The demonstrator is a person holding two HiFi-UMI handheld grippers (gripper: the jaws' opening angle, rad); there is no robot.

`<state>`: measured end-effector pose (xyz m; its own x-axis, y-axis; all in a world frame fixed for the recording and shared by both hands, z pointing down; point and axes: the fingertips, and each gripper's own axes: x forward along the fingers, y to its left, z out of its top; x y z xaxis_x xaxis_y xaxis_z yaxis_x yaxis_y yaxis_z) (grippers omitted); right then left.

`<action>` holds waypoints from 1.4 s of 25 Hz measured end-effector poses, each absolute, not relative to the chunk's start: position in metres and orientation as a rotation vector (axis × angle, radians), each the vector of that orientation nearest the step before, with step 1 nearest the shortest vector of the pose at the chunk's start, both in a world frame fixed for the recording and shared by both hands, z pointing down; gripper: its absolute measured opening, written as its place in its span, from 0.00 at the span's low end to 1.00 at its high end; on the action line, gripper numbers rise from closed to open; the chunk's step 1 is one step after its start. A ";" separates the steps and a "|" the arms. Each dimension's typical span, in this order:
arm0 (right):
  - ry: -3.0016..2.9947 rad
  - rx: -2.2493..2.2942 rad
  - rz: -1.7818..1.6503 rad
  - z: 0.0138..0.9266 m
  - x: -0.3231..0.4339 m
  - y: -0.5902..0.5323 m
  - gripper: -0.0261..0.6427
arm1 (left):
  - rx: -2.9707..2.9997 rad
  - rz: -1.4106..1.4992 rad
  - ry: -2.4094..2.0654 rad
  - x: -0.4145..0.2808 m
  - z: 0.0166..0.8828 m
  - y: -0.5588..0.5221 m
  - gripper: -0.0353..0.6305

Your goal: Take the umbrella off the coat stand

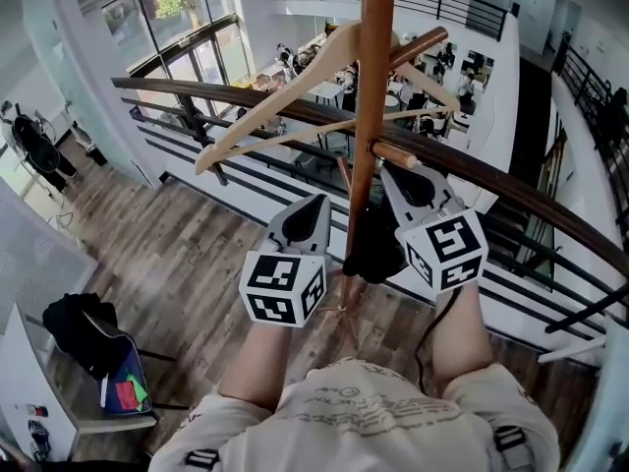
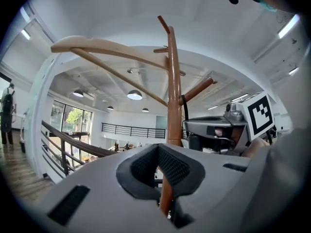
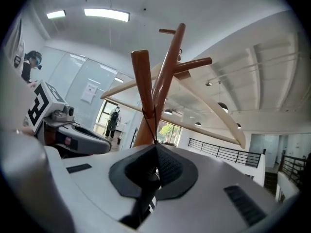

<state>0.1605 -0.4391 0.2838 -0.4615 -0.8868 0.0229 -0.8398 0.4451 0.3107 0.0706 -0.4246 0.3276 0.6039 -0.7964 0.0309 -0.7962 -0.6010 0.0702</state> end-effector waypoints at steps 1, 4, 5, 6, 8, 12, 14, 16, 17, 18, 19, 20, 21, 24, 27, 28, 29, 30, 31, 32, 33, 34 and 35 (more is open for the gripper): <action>-2.526 1.516 -0.374 0.283 0.161 -0.439 0.04 | 2.739 -0.005 -1.375 0.070 0.327 -0.424 0.06; -2.548 1.512 -0.360 0.281 0.162 -0.437 0.04 | 2.722 -0.007 -1.402 0.066 0.326 -0.424 0.06; -2.555 1.509 -0.358 0.280 0.162 -0.436 0.04 | 2.718 -0.008 -1.410 0.065 0.326 -0.424 0.06; -2.561 1.506 -0.359 0.279 0.161 -0.434 0.04 | 2.714 -0.007 -1.415 0.063 0.326 -0.424 0.06; -2.561 1.510 -0.373 0.278 0.159 -0.430 0.04 | 2.710 -0.003 -1.421 0.062 0.327 -0.423 0.06; -2.558 1.525 -0.395 0.274 0.157 -0.424 0.04 | 2.713 0.002 -1.419 0.063 0.327 -0.423 0.06; -2.571 1.537 -0.392 0.272 0.156 -0.422 0.04 | 2.717 0.003 -1.416 0.062 0.327 -0.424 0.06; -2.587 1.548 -0.396 0.269 0.155 -0.418 0.04 | 2.723 0.002 -1.410 0.062 0.327 -0.422 0.06; -2.594 1.554 -0.401 0.268 0.156 -0.415 0.04 | 2.726 0.000 -1.406 0.062 0.327 -0.421 0.06; -2.601 1.560 -0.409 0.265 0.156 -0.411 0.04 | 2.729 -0.002 -1.401 0.063 0.328 -0.420 0.06; -2.607 1.566 -0.418 0.262 0.156 -0.407 0.04 | 2.733 -0.004 -1.395 0.063 0.328 -0.419 0.06; -2.614 1.575 -0.427 0.258 0.156 -0.403 0.04 | 2.736 -0.006 -1.389 0.064 0.328 -0.418 0.06; -2.622 1.585 -0.434 0.254 0.157 -0.399 0.04 | 2.740 -0.007 -1.383 0.064 0.328 -0.418 0.06; -2.638 1.625 -0.450 0.242 0.160 -0.388 0.04 | 2.751 -0.008 -1.364 0.066 0.326 -0.417 0.06; -2.652 1.670 -0.448 0.235 0.168 -0.380 0.04 | 2.758 -0.014 -1.344 0.068 0.326 -0.417 0.06; -2.655 1.682 -0.445 0.233 0.170 -0.377 0.04 | 2.758 -0.016 -1.338 0.069 0.326 -0.417 0.06; -2.658 1.691 -0.442 0.232 0.172 -0.374 0.04 | 2.758 -0.017 -1.332 0.070 0.326 -0.417 0.06; -2.658 1.699 -0.438 0.232 0.173 -0.371 0.04 | 2.757 -0.019 -1.326 0.071 0.327 -0.416 0.06; -2.658 1.706 -0.433 0.233 0.175 -0.367 0.04 | 2.756 -0.022 -1.322 0.072 0.328 -0.414 0.06; -2.658 1.711 -0.425 0.235 0.177 -0.365 0.04 | 2.755 -0.028 -1.319 0.073 0.328 -0.413 0.06; -2.658 1.717 -0.414 0.236 0.180 -0.363 0.04 | 2.753 -0.034 -1.317 0.075 0.328 -0.413 0.06; -2.658 1.726 -0.400 0.239 0.183 -0.361 0.04 | 2.753 -0.042 -1.315 0.077 0.328 -0.412 0.06; -2.657 1.737 -0.384 0.241 0.187 -0.361 0.04 | 2.753 -0.049 -1.314 0.078 0.327 -0.411 0.06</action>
